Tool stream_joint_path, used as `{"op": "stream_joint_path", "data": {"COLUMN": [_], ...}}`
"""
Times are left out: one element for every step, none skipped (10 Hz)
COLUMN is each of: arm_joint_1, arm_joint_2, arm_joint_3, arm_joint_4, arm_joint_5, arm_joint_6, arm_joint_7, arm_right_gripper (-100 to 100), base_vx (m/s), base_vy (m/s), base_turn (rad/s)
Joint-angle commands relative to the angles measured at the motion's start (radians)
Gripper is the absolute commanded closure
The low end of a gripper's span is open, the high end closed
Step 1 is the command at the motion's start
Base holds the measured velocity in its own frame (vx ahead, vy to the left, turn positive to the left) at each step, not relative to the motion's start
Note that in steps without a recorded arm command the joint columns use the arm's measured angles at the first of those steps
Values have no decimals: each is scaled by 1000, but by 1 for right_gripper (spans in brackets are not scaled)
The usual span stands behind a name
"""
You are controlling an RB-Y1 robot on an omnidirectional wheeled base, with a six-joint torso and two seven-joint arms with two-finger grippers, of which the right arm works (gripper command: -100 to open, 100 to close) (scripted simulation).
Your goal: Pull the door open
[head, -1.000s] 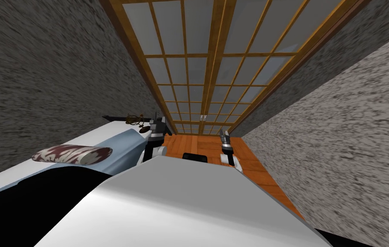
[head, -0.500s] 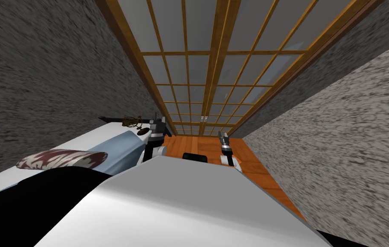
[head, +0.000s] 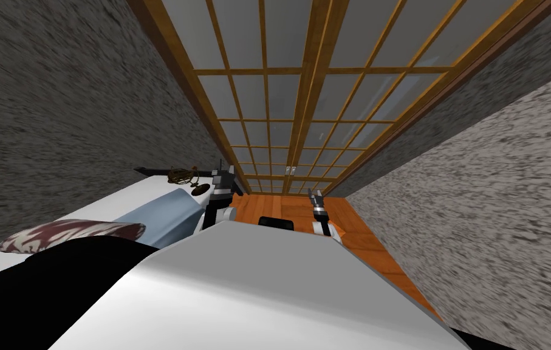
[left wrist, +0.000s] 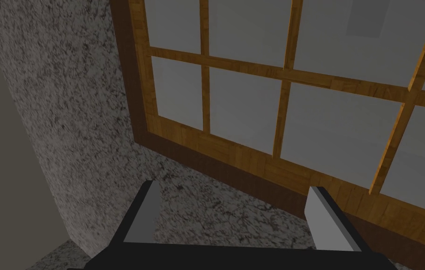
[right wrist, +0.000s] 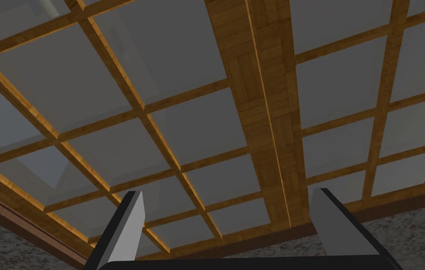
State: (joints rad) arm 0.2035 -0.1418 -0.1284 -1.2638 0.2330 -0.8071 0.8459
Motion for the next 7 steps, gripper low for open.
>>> {"op": "stream_joint_path", "data": {"arm_joint_1": [-13, -18, -24, -29, -34, -40, -45], "arm_joint_2": [-2, -4, -5, -7, -8, -10, -11], "arm_joint_3": [-5, -7, -10, -12, -15, -17, -19], "arm_joint_4": [43, 65, 87, 109, 129, 149, 169], "arm_joint_5": [10, 16, 22, 28, 33, 38, 44], "arm_joint_6": [-11, -15, -20, -24, -28, -32, -37], "arm_joint_7": [26, 40, 54, 68, 81, 93, 106], "arm_right_gripper": [-100, -100, -100, -100, -100, -100, -100], "base_vx": [94, 96, 88, 99, 85, 87, 98], "base_vy": [51, 45, 26, 27, 47, 48, 62], "base_turn": [-11, -11, -10, -7, -6, -13, -8]}}
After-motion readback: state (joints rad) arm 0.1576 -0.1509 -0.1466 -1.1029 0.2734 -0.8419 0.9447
